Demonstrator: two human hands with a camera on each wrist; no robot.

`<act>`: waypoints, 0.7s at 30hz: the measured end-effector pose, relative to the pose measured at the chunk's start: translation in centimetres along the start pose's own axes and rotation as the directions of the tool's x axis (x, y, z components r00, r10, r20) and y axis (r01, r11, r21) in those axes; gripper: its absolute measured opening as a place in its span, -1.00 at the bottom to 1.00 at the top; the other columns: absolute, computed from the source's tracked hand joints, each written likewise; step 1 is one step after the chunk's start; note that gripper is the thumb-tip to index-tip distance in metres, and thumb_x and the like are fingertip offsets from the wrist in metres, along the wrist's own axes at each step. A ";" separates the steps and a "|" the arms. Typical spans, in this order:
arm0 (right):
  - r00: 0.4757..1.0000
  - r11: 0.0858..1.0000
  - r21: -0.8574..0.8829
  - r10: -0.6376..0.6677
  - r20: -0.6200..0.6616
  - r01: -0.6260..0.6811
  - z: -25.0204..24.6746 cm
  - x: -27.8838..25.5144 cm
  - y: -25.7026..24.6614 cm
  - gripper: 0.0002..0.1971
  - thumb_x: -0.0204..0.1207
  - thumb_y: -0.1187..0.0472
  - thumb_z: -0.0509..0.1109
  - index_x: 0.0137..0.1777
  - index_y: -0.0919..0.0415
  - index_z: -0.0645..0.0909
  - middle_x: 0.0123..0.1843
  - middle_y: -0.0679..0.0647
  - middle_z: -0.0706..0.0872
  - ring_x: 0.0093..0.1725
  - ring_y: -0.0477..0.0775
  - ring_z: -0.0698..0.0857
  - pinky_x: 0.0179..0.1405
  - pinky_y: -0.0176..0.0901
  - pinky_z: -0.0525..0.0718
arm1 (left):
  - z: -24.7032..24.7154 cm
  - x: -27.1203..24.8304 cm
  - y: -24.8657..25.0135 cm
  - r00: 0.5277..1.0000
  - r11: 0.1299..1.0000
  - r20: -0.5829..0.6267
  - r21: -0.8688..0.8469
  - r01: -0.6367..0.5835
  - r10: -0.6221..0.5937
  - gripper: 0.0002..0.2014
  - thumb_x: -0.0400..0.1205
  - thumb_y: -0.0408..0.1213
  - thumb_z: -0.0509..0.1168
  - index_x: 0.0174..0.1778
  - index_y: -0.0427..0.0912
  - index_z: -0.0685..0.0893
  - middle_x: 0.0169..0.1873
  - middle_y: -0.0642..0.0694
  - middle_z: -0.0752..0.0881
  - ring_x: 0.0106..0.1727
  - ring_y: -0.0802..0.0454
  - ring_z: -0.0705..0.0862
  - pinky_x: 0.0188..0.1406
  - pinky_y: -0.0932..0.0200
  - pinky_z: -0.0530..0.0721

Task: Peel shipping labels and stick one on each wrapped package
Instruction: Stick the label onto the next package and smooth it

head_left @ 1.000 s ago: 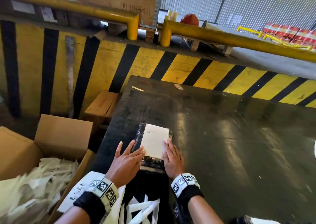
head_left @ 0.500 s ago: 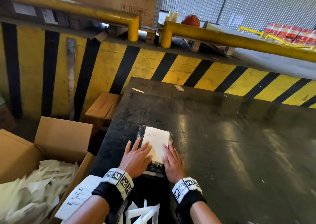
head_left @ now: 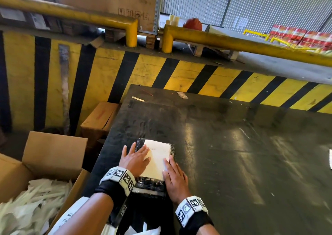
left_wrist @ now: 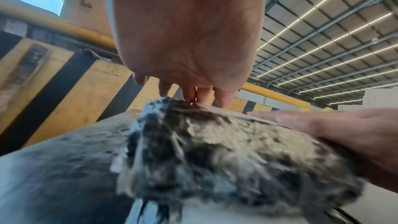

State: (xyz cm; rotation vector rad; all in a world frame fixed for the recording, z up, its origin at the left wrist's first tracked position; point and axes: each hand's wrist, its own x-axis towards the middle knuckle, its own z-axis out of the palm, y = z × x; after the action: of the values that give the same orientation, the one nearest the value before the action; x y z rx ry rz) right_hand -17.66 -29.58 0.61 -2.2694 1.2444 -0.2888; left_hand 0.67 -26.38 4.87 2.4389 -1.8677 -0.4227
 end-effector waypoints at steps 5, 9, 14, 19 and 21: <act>1.000 0.999 0.040 -0.011 -0.015 0.012 0.3 0.1 0.5 -0.01 0.17 -0.55 -0.61 0.62 -0.27 -0.03 0.70 -0.22 -0.16 0.67 -0.10 -0.03 0.58 0.09 0.03 | -1.1 1.4 1.0 0.995 0.997 -0.092 0.069 -0.034 0.040 -0.50 0.76 0.03 -0.11 0.61 -0.05 0.25 0.65 0.03 0.22 0.70 -0.08 -0.07 0.64 -0.22 -0.09; 1.000 0.999 0.046 -0.016 -0.023 0.017 0.2 -0.1 0.5 -0.04 0.18 -0.53 -0.61 0.61 -0.30 -0.04 0.69 -0.24 -0.16 0.67 -0.10 -0.04 0.59 0.05 0.02 | -0.9 2.2 0.9 0.996 0.993 -0.034 0.088 -0.078 0.081 -0.47 0.74 0.08 -0.10 0.65 0.05 0.12 0.69 0.00 0.03 0.70 -0.11 -0.10 0.65 -0.18 -0.08; 0.999 0.996 0.090 -0.009 -0.038 0.012 0.1 -0.3 0.3 -0.21 0.34 -0.51 -0.47 0.59 -0.34 -0.03 0.64 -0.31 -0.23 0.67 -0.10 -0.05 0.58 -0.02 0.00 | -0.5 1.9 -0.6 0.992 0.986 0.044 -0.113 0.124 -0.120 -0.42 0.72 0.14 -0.09 0.67 0.17 -0.04 0.69 -0.11 -0.02 0.68 -0.23 0.00 0.61 -0.21 0.06; 0.994 0.964 0.240 0.111 0.026 -0.114 -0.2 -0.6 1.0 -0.43 0.57 -0.33 -0.11 0.59 -0.40 -0.06 0.72 0.03 -0.02 0.68 0.07 0.03 0.60 0.02 -0.04 | 0.2 -1.2 -0.6 0.984 0.945 0.137 -0.288 0.153 -0.117 -0.32 0.69 0.18 0.01 0.67 0.14 -0.14 0.50 -0.14 0.48 0.47 -0.15 0.46 0.48 -0.11 0.39; 0.992 0.935 0.332 0.115 0.049 -0.125 -0.5 -0.7 1.4 -0.49 0.59 -0.29 -0.03 0.52 -0.52 -0.09 0.66 0.00 0.24 0.62 0.06 0.26 0.60 -0.01 0.12 | 0.8 -1.9 -0.7 0.986 0.938 0.137 -0.319 0.135 -0.095 -0.24 0.66 0.22 0.06 0.67 0.10 -0.19 0.53 -0.12 0.43 0.50 -0.13 0.41 0.50 -0.12 0.36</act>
State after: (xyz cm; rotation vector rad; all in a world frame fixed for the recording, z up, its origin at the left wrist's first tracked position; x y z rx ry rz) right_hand -19.30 -29.76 0.31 -1.8946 1.2107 -0.3896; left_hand 0.66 -24.32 4.30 2.3455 -1.5439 -0.8304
